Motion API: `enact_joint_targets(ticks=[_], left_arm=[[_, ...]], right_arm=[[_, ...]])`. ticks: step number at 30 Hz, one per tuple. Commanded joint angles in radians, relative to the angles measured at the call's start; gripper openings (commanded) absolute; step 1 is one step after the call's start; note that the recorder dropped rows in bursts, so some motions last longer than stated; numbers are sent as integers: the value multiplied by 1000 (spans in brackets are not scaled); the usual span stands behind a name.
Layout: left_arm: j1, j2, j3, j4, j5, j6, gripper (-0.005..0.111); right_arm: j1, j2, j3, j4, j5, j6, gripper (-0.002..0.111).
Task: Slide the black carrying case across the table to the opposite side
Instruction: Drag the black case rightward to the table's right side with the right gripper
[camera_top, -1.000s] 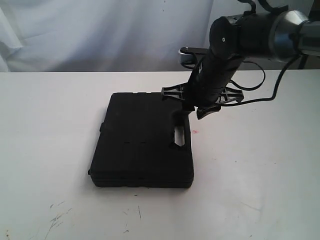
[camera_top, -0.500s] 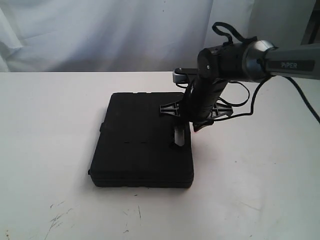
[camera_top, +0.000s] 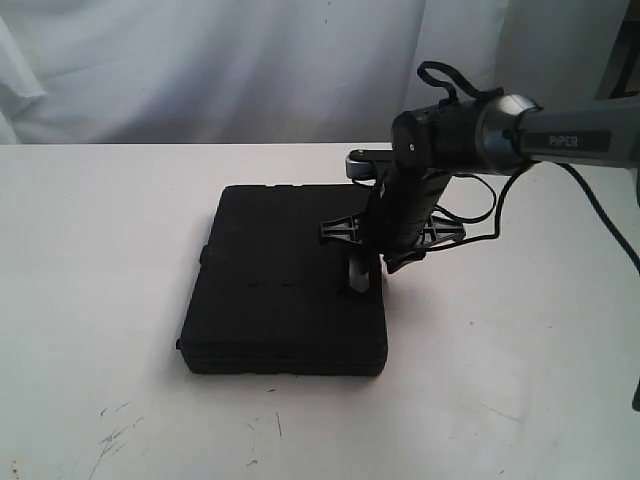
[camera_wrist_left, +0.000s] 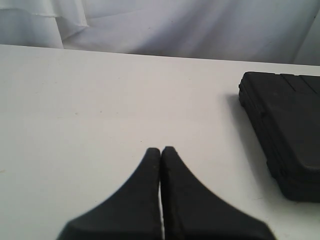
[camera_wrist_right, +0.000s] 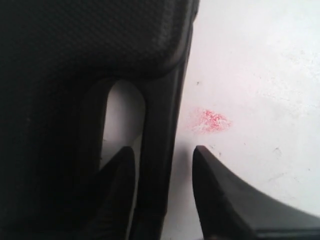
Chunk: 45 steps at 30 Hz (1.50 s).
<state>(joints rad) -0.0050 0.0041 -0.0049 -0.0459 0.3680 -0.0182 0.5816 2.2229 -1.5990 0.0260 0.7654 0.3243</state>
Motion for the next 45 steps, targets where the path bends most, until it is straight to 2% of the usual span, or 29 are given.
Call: enact_joint_targets(ticks=[1, 7, 16, 25, 45], left_arm=[[-4, -4, 5, -1, -11, -2, 0], [-4, -4, 5, -1, -11, -2, 0], [-4, -4, 5, -1, -11, -2, 0], [-4, -4, 5, -1, -11, -2, 0], [-4, -4, 5, -1, -11, -2, 0]], right_arm=[[6, 1, -6, -11, 11, 16, 30], [6, 1, -6, -11, 61, 42, 0], [-6, -9, -6, -47, 149, 53, 0], [-94, -35, -4, -113, 278, 17, 0], [-267, -61, -4, -221, 353, -23, 0]])
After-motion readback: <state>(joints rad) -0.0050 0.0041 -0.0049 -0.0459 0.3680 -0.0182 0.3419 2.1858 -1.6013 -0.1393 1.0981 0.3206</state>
